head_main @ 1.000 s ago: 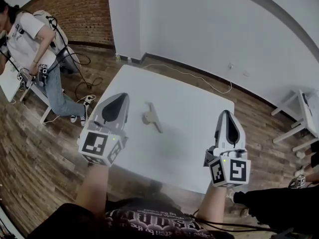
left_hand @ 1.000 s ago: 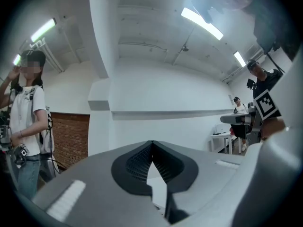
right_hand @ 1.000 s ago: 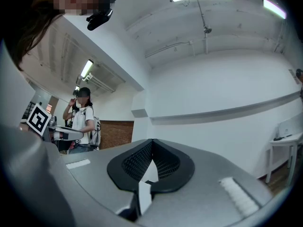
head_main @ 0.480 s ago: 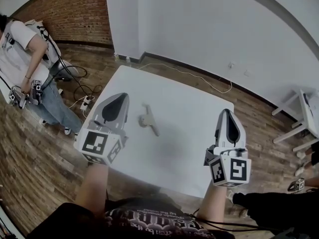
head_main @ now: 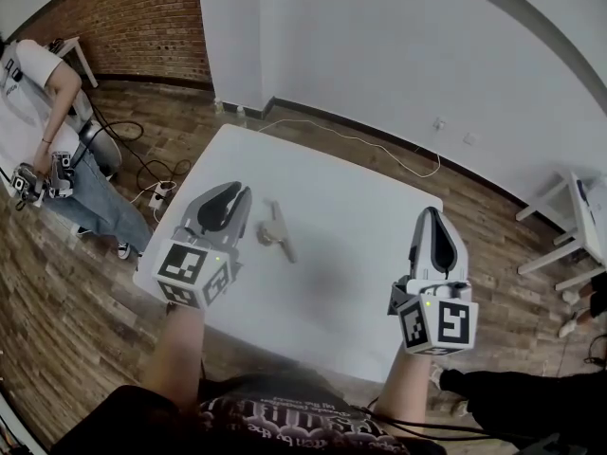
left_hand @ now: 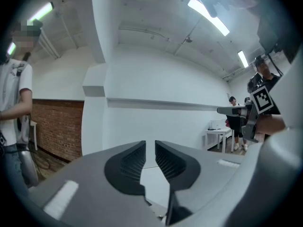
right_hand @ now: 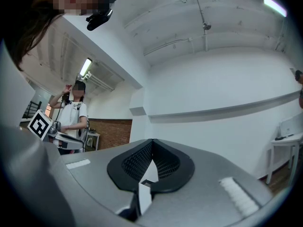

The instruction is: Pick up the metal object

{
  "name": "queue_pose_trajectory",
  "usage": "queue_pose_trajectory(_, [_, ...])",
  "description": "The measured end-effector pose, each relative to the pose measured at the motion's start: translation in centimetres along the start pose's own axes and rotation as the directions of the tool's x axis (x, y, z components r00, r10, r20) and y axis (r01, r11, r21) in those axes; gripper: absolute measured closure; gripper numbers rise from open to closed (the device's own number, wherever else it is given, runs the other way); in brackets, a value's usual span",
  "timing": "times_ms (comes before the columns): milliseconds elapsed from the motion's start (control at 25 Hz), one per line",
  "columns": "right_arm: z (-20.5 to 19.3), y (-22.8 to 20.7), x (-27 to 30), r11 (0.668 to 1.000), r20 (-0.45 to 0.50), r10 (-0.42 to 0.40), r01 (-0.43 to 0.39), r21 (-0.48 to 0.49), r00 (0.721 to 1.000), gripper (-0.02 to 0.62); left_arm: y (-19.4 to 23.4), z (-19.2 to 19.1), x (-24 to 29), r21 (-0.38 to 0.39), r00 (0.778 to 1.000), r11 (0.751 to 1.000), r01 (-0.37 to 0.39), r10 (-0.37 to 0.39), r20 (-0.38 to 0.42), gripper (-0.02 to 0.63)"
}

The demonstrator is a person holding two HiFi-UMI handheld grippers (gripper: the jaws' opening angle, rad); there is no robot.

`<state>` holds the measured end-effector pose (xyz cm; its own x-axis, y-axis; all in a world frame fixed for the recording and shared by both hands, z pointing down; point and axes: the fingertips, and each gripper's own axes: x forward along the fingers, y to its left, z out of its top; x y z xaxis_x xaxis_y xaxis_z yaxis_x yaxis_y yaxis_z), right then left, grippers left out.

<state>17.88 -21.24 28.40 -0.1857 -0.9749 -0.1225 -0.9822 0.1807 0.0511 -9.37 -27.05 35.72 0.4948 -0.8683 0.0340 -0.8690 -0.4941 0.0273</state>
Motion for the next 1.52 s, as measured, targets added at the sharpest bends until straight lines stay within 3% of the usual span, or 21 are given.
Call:
queue_pose_trajectory(200, [-0.2, -0.5, 0.6, 1.000, -0.005, 0.003, -0.003, 0.003, 1.000, 0.583, 0.2, -5.4, 1.8, -0.102, 0.983, 0.994, 0.028, -0.046, -0.177, 0.428])
queue_pose_trajectory(360, [-0.4, -0.9, 0.6, 1.000, -0.011, 0.004, -0.004, -0.001, 1.000, 0.584, 0.2, -11.6, 2.6, -0.173, 0.938, 0.985, 0.021, -0.079, -0.336, 0.378])
queue_pose_trajectory(480, [-0.7, -0.8, 0.2, 1.000, -0.013, 0.003, -0.003, -0.003, 1.000, 0.583, 0.1, -16.7, 2.8, -0.253, 0.892, 0.967, 0.005, -0.119, -0.436, 0.359])
queue_pose_trajectory(600, [-0.9, -0.8, -0.1, 1.000, -0.014, 0.002, -0.002, -0.008, 1.000, 0.584, 0.2, -21.0, 3.0, -0.368, 0.847, 0.928, -0.049, -0.157, -0.508, 0.353])
queue_pose_trajectory(760, [-1.1, -1.0, -0.3, 1.000, -0.019, -0.005, 0.005, -0.016, 1.000, 0.584, 0.0, -24.3, 3.6, -0.547, 0.806, 0.830, -0.110, -0.247, -0.538, 0.353])
queue_pose_trajectory(920, [-1.0, -1.4, -0.3, 1.000, -0.023, -0.014, 0.014, -0.019, 1.000, 0.584, -0.6, -25.3, 4.4, -0.667, 0.793, 0.735, -0.124, -0.330, -0.512, 0.354])
queue_pose_trajectory(1240, [-1.2, -1.9, -0.2, 0.999, -0.032, -0.024, 0.023, -0.025, 0.999, 0.583, -0.7, -26.9, 5.7, -0.707, 0.780, 0.684, -0.180, -0.339, -0.526, 0.474])
queue_pose_trajectory(1480, [-1.5, -2.2, -0.7, 0.999, -0.037, -0.035, 0.034, -0.026, 0.999, 0.584, -0.9, -26.9, 6.0, -0.771, 0.794, 0.612, -0.178, -0.374, -0.480, 0.530])
queue_pose_trajectory(1520, [-1.5, -2.3, -0.8, 0.999, -0.038, -0.036, 0.035, -0.026, 0.999, 0.583, -1.1, -26.8, 6.1, -0.780, 0.797, 0.602, -0.174, -0.379, -0.471, 0.573])
